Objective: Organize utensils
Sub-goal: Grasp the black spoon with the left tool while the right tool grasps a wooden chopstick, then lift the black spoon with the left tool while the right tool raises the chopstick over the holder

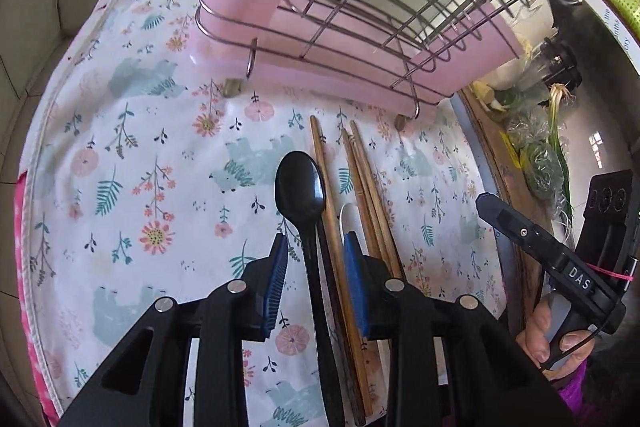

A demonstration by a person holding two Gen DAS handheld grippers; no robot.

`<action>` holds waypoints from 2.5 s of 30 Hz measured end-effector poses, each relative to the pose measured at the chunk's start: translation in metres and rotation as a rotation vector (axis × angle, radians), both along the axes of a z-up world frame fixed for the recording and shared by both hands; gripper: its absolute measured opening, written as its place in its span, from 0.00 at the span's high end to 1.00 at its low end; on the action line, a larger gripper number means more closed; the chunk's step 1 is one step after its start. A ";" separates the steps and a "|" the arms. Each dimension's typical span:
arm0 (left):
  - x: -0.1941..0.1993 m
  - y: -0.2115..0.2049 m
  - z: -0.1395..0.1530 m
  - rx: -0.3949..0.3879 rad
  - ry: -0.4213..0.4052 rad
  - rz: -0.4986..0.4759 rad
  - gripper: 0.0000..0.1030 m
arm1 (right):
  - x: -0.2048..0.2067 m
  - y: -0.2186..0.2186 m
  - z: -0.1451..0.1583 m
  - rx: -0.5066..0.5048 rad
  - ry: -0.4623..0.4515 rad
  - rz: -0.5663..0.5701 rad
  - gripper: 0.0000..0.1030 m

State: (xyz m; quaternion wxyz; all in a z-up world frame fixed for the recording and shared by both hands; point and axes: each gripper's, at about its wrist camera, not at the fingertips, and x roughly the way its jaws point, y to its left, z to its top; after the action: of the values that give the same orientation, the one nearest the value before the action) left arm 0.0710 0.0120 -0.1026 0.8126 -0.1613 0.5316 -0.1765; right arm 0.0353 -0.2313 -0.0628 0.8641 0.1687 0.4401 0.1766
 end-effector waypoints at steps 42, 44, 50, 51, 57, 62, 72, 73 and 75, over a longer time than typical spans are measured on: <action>0.012 0.069 0.032 -0.052 -0.024 0.097 0.92 | 0.100 0.079 -0.050 -0.078 0.300 0.048 0.94; 0.007 0.070 0.041 -0.046 -0.052 0.102 0.92 | 0.094 0.068 -0.046 -0.019 0.261 0.041 0.94; -0.010 0.082 0.067 -0.032 -0.158 0.135 0.92 | 0.064 0.040 -0.013 0.042 0.123 0.011 0.94; -0.012 0.081 0.070 -0.037 -0.174 0.143 0.92 | 0.058 0.036 -0.007 0.053 0.100 0.006 0.94; -0.024 0.082 0.101 -0.041 -0.275 0.174 0.92 | 0.031 -0.003 0.031 0.085 -0.018 -0.043 0.94; -0.034 0.075 0.132 -0.027 -0.385 0.188 0.92 | 0.015 -0.023 0.062 0.106 -0.112 -0.077 0.94; -0.043 0.080 0.199 -0.023 -0.566 0.241 0.92 | -0.002 -0.042 0.141 0.082 -0.315 -0.098 0.94; -0.042 0.080 0.206 -0.019 -0.585 0.247 0.92 | -0.002 -0.044 0.151 0.077 -0.340 -0.104 0.94; -0.039 0.081 0.218 -0.022 -0.616 0.259 0.92 | -0.001 -0.047 0.169 0.067 -0.386 -0.118 0.94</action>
State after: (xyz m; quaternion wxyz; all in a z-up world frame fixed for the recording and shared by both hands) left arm 0.0320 0.0929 0.1151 0.9489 -0.1753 0.2343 -0.1179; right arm 0.0341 -0.2787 0.1061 0.9353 0.1858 0.2494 0.1690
